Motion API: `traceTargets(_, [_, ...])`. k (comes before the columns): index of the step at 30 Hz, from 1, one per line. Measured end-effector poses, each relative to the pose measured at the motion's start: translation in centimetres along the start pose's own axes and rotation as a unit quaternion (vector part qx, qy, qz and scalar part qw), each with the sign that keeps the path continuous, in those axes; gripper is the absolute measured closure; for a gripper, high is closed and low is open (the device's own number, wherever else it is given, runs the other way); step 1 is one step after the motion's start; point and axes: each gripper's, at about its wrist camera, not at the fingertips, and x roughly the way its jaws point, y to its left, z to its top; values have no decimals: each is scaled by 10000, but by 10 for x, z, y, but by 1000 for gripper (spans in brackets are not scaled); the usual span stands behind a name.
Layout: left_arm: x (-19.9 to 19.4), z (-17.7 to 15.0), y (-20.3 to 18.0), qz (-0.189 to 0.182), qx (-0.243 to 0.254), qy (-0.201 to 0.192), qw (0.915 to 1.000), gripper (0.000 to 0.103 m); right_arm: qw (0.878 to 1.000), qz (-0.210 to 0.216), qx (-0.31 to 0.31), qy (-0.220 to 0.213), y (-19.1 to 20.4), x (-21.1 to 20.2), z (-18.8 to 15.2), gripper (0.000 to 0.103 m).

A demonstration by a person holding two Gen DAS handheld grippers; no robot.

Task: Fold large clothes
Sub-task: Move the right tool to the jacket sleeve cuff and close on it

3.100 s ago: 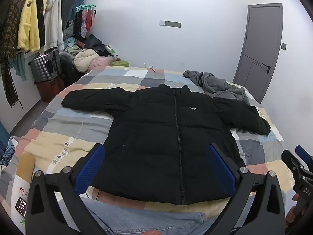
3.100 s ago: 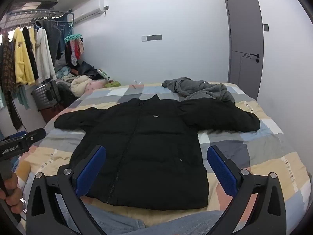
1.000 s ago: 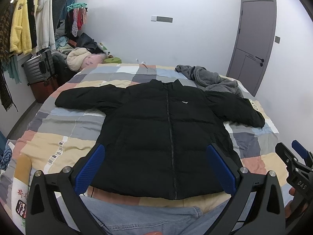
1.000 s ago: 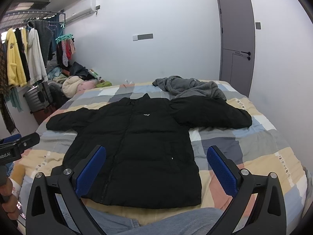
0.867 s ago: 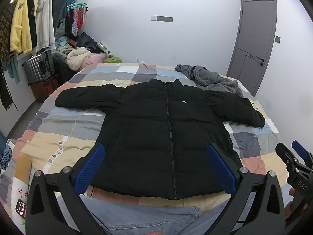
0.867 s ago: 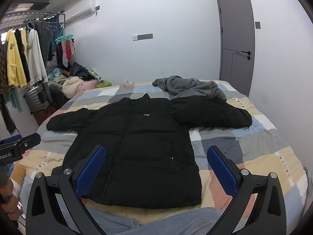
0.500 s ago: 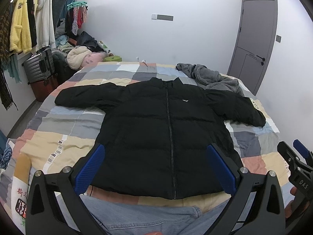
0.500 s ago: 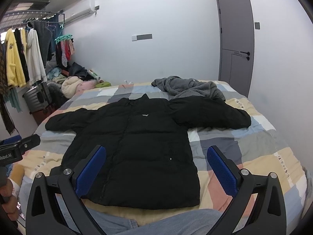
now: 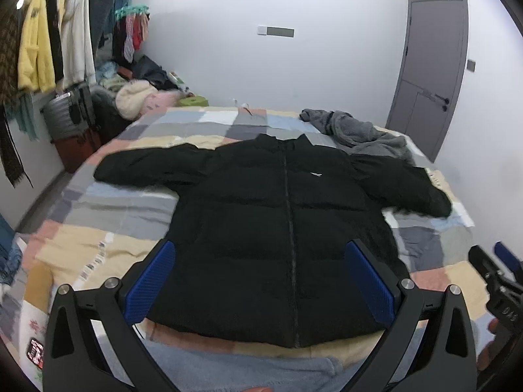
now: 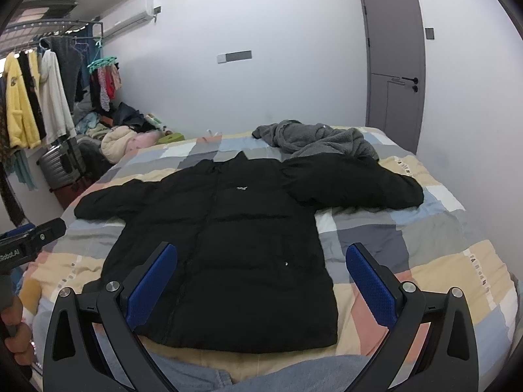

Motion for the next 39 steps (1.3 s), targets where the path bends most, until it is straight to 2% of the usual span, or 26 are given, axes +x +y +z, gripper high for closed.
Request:
traceTargets(6, [26, 19, -13, -293, 180, 77, 9994, 0, 9999, -48, 55, 69, -2, 13, 3, 0])
traceTargets(10, [49, 30, -12, -468, 200, -13, 9987, 0, 9999, -89, 32, 81, -3, 19, 5, 0])
traceTargets(13, [71, 28, -8, -731, 117, -115, 9972, 0, 9998, -102, 68, 155, -5, 27, 5, 0])
traceTargets(19, [112, 13, 4, -699, -57, 163, 9974, 0, 9994, -259, 55, 238, -15, 44, 12, 0])
traceTargets(22, [121, 9, 8, -776, -170, 288, 9964, 0, 9990, -389, 47, 219, -23, 50, 19, 0])
traceTargets(28, [125, 10, 13, -694, -270, 249, 9969, 0, 9976, -675, 85, 161, -49, 62, 33, 0])
traceTargets(36, [144, 11, 11, -531, -357, 281, 9976, 0, 9959, -825, 257, 279, -97, 91, 42, 0])
traceTargets(39, [155, 11, 13, -562, -442, 333, 9969, 0, 9950, -764, 609, 205, -129, 104, 44, 0])
